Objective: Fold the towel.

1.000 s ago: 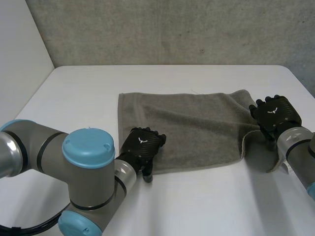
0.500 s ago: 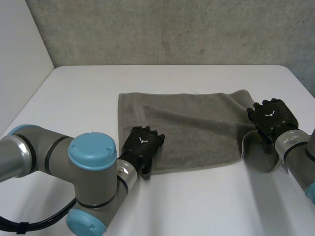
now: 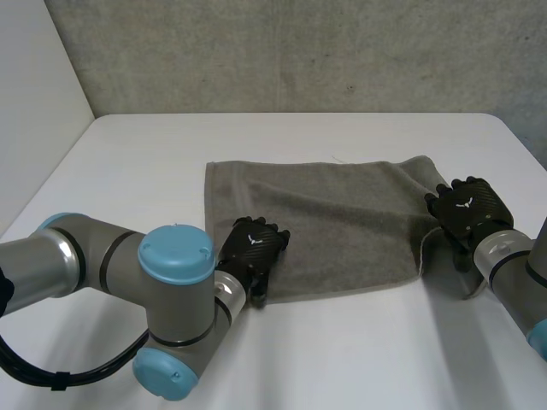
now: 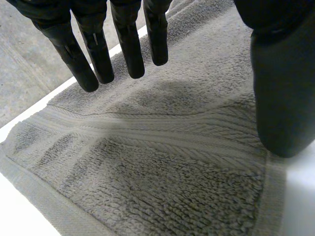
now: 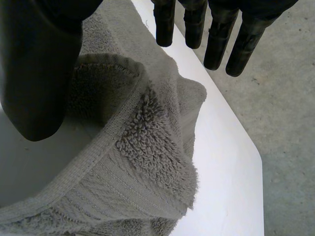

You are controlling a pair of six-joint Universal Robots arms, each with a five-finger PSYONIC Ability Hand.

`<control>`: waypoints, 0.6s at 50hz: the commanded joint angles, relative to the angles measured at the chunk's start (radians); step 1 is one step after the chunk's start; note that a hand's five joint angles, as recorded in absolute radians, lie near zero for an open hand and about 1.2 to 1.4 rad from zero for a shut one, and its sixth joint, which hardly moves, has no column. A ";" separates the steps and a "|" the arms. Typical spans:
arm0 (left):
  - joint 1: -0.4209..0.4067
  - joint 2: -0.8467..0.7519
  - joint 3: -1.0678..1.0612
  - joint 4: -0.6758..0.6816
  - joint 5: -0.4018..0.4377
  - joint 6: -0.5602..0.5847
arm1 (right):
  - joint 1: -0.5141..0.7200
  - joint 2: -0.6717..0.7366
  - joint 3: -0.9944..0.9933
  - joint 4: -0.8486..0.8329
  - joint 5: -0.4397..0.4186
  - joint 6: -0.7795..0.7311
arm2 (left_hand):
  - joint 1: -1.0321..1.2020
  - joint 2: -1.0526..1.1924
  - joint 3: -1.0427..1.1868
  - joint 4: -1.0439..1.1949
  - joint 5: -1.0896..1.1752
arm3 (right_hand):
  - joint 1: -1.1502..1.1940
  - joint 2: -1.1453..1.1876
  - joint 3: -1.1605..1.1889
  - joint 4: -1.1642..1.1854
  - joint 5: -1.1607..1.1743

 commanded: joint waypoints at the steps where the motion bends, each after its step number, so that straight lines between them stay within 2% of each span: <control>1: 0.011 -0.019 0.035 0.000 0.000 0.000 | 0.001 0.002 0.001 0.000 0.000 -0.002 | -0.055 -0.063 -0.046 -0.063 -0.202 | -0.055 -0.076 -0.073 -0.082 -0.057; 13: 0.025 -0.052 0.076 0.002 0.002 0.006 | 0.001 0.004 0.001 0.000 0.000 -0.002 | 0.015 0.008 0.025 0.008 -0.132 | -0.055 -0.076 -0.073 -0.082 -0.057; 20: 0.029 -0.063 0.076 0.010 -0.005 0.072 | 0.003 0.004 0.001 0.000 0.000 -0.002 | 0.059 0.052 0.069 0.052 -0.088 | -0.055 -0.076 -0.073 -0.082 -0.057; 30: 0.051 -0.048 0.076 0.010 -0.009 0.077 | 0.000 0.016 -0.004 -0.001 0.000 -0.002 | 0.147 0.140 0.157 0.140 0.000 | -0.055 -0.076 -0.073 -0.082 -0.057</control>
